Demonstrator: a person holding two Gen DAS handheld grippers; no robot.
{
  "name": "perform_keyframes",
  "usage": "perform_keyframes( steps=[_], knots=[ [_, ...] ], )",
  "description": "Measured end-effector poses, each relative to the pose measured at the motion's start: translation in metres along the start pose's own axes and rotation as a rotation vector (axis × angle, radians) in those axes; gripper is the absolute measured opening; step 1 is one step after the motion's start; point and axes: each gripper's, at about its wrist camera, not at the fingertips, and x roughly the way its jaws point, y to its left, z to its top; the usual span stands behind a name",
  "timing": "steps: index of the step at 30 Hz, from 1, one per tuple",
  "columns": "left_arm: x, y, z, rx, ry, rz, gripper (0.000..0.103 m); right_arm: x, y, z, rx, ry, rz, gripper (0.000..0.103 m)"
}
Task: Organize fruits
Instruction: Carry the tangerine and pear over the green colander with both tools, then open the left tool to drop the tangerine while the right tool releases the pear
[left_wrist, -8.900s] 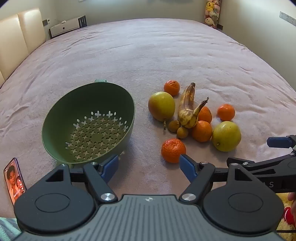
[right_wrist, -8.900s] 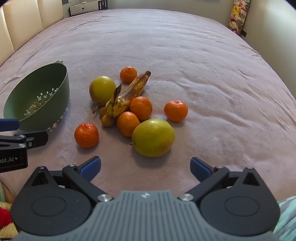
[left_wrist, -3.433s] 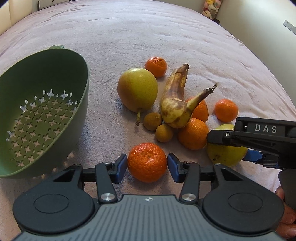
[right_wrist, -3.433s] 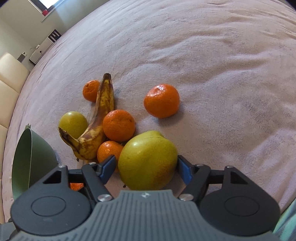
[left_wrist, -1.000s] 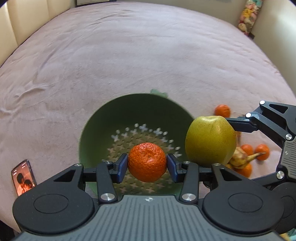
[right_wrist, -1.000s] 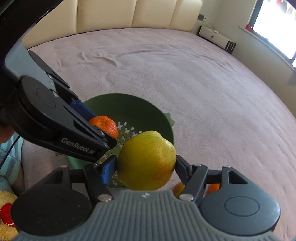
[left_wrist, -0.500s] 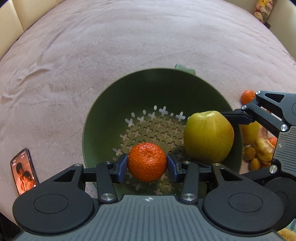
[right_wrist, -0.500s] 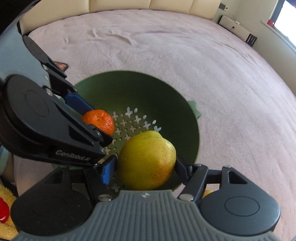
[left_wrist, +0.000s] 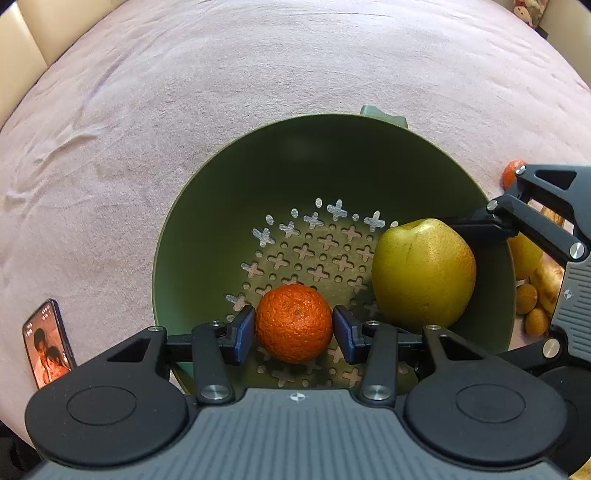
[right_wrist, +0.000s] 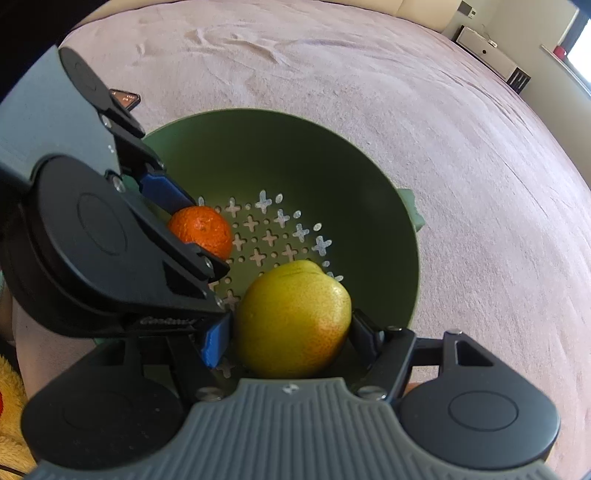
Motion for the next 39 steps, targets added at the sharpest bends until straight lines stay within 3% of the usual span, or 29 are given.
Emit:
perform_keyframes(
  steps=[15, 23, 31, 39],
  knots=[
    [0.002, 0.0, -0.002, 0.027, 0.005, 0.008, 0.053, 0.006, 0.001, -0.001, -0.006, 0.031, 0.021, 0.065],
    [-0.005, 0.009, -0.001, -0.008, -0.009, -0.006, 0.065, 0.001, -0.006, -0.002, 0.027, 0.024, 0.036, 0.066],
    [-0.016, 0.005, 0.0, -0.01, -0.029, -0.016, 0.07, -0.009, -0.005, -0.004, 0.04, 0.007, 0.019, 0.067],
    [-0.034, 0.004, -0.004, -0.05, -0.082, -0.06, 0.077, -0.033, -0.004, -0.012, 0.096, -0.06, -0.012, 0.079]
  ],
)
